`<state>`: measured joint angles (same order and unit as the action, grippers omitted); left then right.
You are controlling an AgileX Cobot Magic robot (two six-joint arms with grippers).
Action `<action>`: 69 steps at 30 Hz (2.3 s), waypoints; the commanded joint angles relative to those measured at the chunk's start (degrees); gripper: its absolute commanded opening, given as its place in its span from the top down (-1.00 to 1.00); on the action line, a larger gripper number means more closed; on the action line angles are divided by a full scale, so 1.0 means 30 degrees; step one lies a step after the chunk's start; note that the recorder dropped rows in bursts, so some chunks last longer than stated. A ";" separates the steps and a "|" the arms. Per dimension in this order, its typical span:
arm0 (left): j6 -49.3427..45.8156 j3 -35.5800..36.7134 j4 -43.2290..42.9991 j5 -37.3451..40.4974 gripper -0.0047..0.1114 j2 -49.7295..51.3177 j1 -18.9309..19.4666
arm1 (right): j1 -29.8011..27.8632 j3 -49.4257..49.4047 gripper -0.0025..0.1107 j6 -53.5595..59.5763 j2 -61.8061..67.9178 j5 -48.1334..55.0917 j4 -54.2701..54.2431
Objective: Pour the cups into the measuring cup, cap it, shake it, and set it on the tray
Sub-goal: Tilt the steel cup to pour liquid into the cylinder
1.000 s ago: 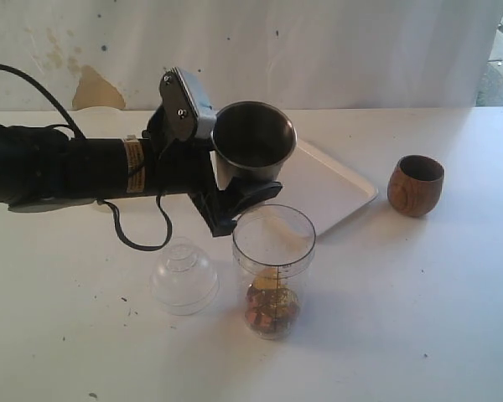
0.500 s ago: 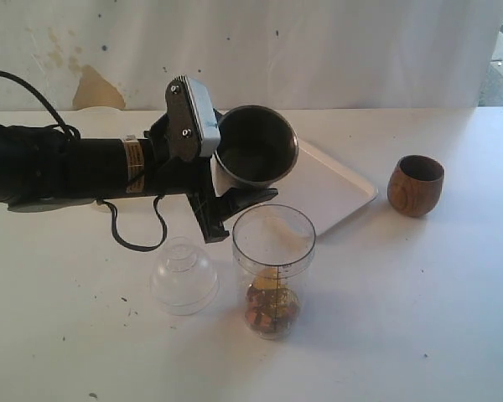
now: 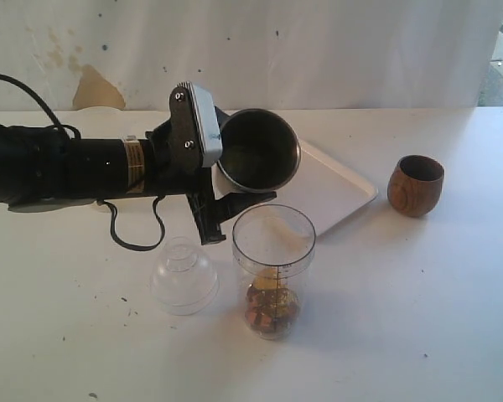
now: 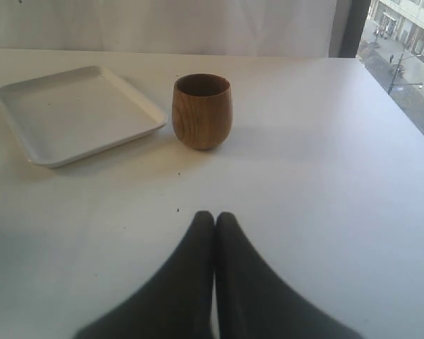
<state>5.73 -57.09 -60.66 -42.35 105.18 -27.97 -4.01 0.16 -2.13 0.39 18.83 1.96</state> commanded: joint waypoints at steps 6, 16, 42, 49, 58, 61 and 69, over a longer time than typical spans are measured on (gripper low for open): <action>-0.1756 -0.0275 0.0468 -0.1010 0.92 -0.0188 -0.0047 | 0.0096 -0.0053 0.96 -0.0055 -0.0129 -0.0168 0.0044; -0.4587 -0.0317 0.0504 -0.1010 0.92 -0.0188 -0.0047 | 0.0096 -0.0053 0.96 -0.0055 -0.0129 -0.0168 0.0044; -0.8594 -0.0343 0.0502 -0.1052 0.92 -0.0188 -0.0047 | 0.0096 -0.0053 0.96 -0.0055 -0.0129 -0.0168 0.0044; -0.9960 -0.0343 0.0637 -0.1087 0.92 -0.0188 -0.0047 | 0.0096 -0.0053 0.96 -0.0055 -0.0129 -0.0168 0.0044; -1.0308 -0.0343 0.1209 -0.1134 0.92 -0.0188 -0.0047 | 0.0096 -0.0053 0.96 -0.0055 -0.0129 -0.0168 0.0044; -1.1410 -0.0343 0.1477 -0.1134 0.92 -0.0188 -0.0047 | 0.0096 -0.0053 0.96 -0.0055 -0.0129 -0.0168 0.0044; -1.2459 -0.0343 0.1477 -0.1134 0.92 -0.0188 -0.0047 | 0.0096 -0.0053 0.96 -0.0055 -0.0129 -0.0168 0.0044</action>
<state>-30.39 -57.52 -58.42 -43.48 105.18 -27.97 -4.01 0.16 -2.13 0.39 18.83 1.96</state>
